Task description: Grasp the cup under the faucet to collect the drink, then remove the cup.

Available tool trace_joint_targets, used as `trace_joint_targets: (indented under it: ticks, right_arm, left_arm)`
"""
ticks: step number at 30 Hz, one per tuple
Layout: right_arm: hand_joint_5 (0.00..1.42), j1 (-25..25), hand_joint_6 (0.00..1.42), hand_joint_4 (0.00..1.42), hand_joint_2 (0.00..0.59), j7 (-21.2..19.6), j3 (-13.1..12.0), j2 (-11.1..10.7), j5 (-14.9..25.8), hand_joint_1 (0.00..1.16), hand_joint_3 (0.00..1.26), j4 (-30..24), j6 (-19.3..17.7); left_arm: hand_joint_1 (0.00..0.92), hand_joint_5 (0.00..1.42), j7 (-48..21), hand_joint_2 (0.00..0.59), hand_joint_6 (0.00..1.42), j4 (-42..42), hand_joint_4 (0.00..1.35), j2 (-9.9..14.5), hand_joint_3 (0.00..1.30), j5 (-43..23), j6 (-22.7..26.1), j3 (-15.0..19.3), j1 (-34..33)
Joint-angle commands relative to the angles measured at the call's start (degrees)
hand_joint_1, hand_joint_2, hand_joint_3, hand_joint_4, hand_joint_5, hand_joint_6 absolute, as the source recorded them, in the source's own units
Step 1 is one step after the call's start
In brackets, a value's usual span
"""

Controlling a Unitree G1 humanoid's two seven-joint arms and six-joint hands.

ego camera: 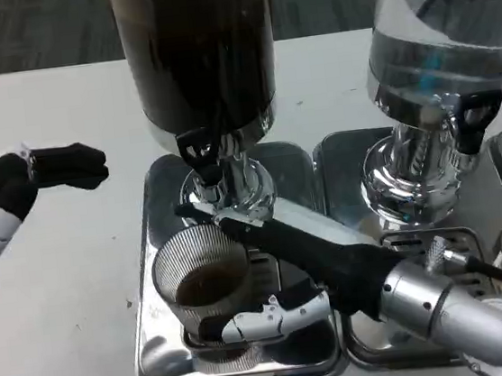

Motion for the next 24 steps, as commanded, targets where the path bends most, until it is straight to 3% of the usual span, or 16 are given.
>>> trace_joint_targets:
  ticks: [1,13,24]
  right_arm:
    - [0.0,0.26,0.07,0.0,0.171,-0.79,0.71,0.94,-0.2,0.61,0.0,-0.76,-1.17]
    - [0.0,-0.66,0.08,0.0,0.171,-2.89,0.69,3.29,0.58,0.6,0.0,3.72,-3.6]
    - [0.0,-1.28,0.09,0.0,0.171,-2.97,-0.35,3.77,1.78,0.6,0.0,6.9,-5.06]
  left_arm:
    - [0.0,0.38,0.5,0.211,0.22,1.04,0.42,-0.51,0.46,0.37,-1.14,0.38,0.99]
    - [0.0,0.38,0.68,0.215,0.23,1.38,0.43,-0.91,0.47,0.62,-1.32,-0.01,1.87]
    - [0.0,0.39,0.91,0.218,0.23,1.23,0.43,-0.88,0.47,1.05,-1.53,-0.03,2.44]
